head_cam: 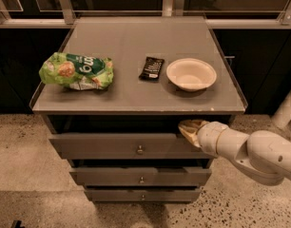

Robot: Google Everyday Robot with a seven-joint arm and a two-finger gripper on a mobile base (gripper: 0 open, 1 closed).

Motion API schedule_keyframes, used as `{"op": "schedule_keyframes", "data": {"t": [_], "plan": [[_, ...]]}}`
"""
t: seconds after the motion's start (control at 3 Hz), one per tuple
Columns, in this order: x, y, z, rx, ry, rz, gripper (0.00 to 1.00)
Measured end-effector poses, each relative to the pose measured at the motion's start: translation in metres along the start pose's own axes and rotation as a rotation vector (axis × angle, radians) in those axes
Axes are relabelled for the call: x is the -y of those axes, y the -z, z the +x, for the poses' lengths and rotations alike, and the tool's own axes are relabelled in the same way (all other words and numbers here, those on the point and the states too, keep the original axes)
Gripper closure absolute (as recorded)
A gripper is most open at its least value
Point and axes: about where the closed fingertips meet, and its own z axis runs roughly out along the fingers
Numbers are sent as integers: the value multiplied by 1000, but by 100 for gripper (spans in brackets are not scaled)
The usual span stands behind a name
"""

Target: Open top drawer

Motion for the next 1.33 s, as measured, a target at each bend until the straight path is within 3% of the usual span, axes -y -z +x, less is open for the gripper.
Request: {"op": "schedule_keyframes", "data": {"t": [0.67, 1.33], "plan": [[29, -44, 17, -52, -4, 24, 100], [28, -44, 16, -60, -4, 15, 100]]}}
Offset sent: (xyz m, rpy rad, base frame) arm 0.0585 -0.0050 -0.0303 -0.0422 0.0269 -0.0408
